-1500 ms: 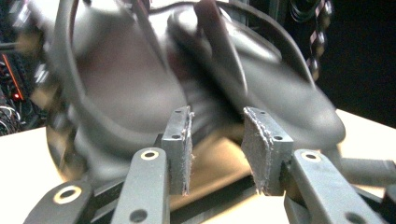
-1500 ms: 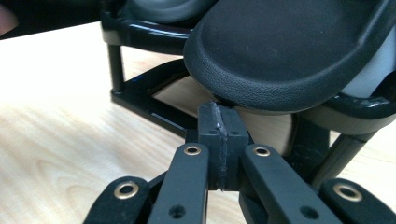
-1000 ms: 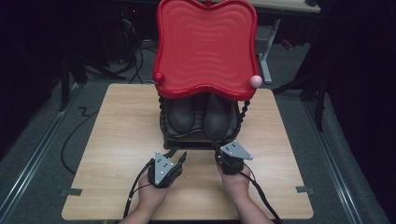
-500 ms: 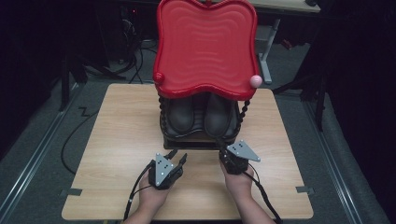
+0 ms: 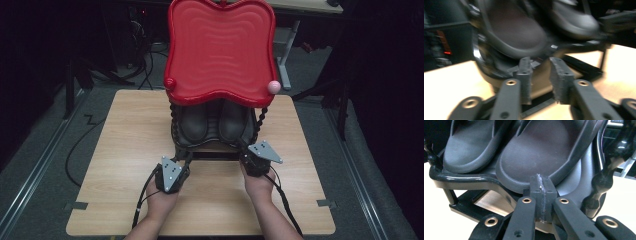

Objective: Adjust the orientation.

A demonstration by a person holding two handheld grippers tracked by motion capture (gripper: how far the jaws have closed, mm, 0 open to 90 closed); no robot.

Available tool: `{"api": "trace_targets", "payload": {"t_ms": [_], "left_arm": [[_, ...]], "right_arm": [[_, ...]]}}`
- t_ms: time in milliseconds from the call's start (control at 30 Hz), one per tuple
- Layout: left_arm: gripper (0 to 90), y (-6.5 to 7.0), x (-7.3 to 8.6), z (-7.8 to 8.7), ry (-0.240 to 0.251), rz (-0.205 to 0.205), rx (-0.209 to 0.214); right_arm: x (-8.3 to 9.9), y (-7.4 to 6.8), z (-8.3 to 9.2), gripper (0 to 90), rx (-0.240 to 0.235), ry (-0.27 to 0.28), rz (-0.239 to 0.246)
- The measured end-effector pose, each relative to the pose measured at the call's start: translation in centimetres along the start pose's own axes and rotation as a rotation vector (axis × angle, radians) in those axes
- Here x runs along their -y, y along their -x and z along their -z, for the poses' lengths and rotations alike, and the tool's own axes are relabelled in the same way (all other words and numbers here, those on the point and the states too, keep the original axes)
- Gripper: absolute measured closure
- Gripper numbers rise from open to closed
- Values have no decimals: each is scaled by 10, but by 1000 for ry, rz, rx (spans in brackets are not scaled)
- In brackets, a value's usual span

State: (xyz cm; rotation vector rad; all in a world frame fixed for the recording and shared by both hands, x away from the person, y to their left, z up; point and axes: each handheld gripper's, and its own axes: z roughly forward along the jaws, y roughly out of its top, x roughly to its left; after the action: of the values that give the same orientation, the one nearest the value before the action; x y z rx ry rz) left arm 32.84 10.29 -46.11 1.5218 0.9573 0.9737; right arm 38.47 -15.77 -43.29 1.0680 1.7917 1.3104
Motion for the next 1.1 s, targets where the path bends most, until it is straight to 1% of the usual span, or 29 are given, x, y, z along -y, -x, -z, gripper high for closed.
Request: {"api": "trace_targets", "payload": {"t_ms": [33, 67, 133, 200, 267, 300, 333, 367, 433, 500, 567, 600, 667, 700, 800, 900, 933, 1000, 1100], "left_arm": [[787, -3, -2, -3, 2, 17, -20], [822, -4, -4, -6, 2, 25, -44], [891, -7, -9, -14, -7, 15, -74], [897, -7, -13, -21, -18, 6, -91], [897, -5, -15, -26, -26, -8, -106], [897, -5, -15, -28, -27, -8, -112], [897, -5, -16, -30, -32, -5, -114], [897, -4, -17, -32, -34, -10, -119], [897, -4, -18, -36, -36, -12, -126], [897, -4, -18, -41, -45, -9, -126], [897, -3, -18, -44, -36, -8, -121], [897, -1, -18, -46, -34, -11, -116], [898, 3, -20, -50, -33, -21, -101], [898, 5, -20, -52, -33, -24, -98], [898, 8, -22, -56, -26, -21, -90], [898, 10, -22, -58, -20, -14, -84], [898, 10, -23, -58, -19, -11, -83], [898, 10, -23, -58, -18, -7, -82], [898, 11, -23, -58, -20, -13, -84]], "right_arm": [[0, 1, 0, 900, -4, 0, -1], [-2, 1, 2, 900, -10, 12, 2], [-5, -2, 4, 900, -42, 25, 17], [-7, -9, 4, 900, -77, 29, 33], [-4, -16, 3, 900, -99, 24, 51], [-3, -18, 1, 900, -105, 20, 51], [-1, -19, -1, 900, -104, 18, 54], [-1, -18, -3, 900, -99, 11, 55], [-1, -13, -9, 900, -96, 0, 44], [-1, -8, -13, 900, -79, -9, 33], [-1, -3, -16, 900, -69, -16, 22], [-1, -2, -17, 900, -72, -15, 20], [-2, -1, -13, 900, -56, -4, 25], [-2, 0, -10, 900, -51, 4, 20], [-1, 7, -6, 900, -16, 12, 12], [1, 16, -7, 900, 22, 6, -3], [2, 19, -9, 900, 28, -3, -12], [4, 21, -12, 900, 32, -12, -12], [5, 21, -17, 900, 34, -27, -19]]}}
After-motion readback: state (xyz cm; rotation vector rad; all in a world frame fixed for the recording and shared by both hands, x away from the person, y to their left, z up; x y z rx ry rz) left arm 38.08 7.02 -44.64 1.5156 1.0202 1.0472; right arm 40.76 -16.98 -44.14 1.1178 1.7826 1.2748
